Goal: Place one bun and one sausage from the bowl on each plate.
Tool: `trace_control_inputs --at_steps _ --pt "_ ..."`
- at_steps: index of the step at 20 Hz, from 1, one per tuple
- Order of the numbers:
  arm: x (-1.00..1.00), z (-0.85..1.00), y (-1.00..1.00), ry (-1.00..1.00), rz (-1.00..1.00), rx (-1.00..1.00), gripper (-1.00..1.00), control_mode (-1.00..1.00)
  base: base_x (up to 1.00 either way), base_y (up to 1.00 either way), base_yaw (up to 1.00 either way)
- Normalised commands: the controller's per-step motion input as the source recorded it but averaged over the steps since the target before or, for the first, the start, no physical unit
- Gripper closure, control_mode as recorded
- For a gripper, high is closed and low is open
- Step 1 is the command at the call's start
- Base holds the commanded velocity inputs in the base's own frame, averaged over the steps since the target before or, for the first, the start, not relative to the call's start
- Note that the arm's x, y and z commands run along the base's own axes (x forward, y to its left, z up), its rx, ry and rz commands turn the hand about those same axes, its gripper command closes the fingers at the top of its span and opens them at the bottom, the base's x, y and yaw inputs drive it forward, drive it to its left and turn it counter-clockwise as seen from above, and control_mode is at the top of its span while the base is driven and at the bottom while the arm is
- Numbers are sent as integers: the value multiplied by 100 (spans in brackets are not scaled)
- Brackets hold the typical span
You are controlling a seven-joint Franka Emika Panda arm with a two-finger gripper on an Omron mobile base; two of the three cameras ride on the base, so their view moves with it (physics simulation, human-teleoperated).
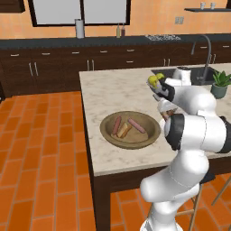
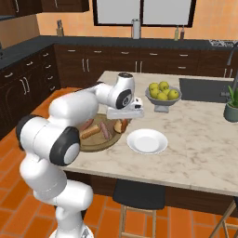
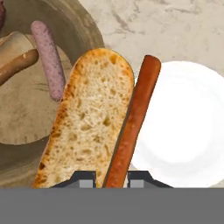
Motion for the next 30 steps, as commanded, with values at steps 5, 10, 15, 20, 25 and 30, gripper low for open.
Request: trace_control_inputs --at_steps 5,10,15,20,25,30 --pt "79 -27 -100 0 25 4 100 -100 0 0 0" --pt "41 -38 -87 0 11 0 100 -100 0 0 0" --pt "-20 -22 -17 6 0 0 100 -100 0 0 0" --pt "1 -72 -4 2 0 0 100 -100 0 0 0" --pt "1 -38 -8 -2 0 0 100 -100 0 0 0" --pt "1 -4 0 -4 0 0 -100 -100 0 0 0"
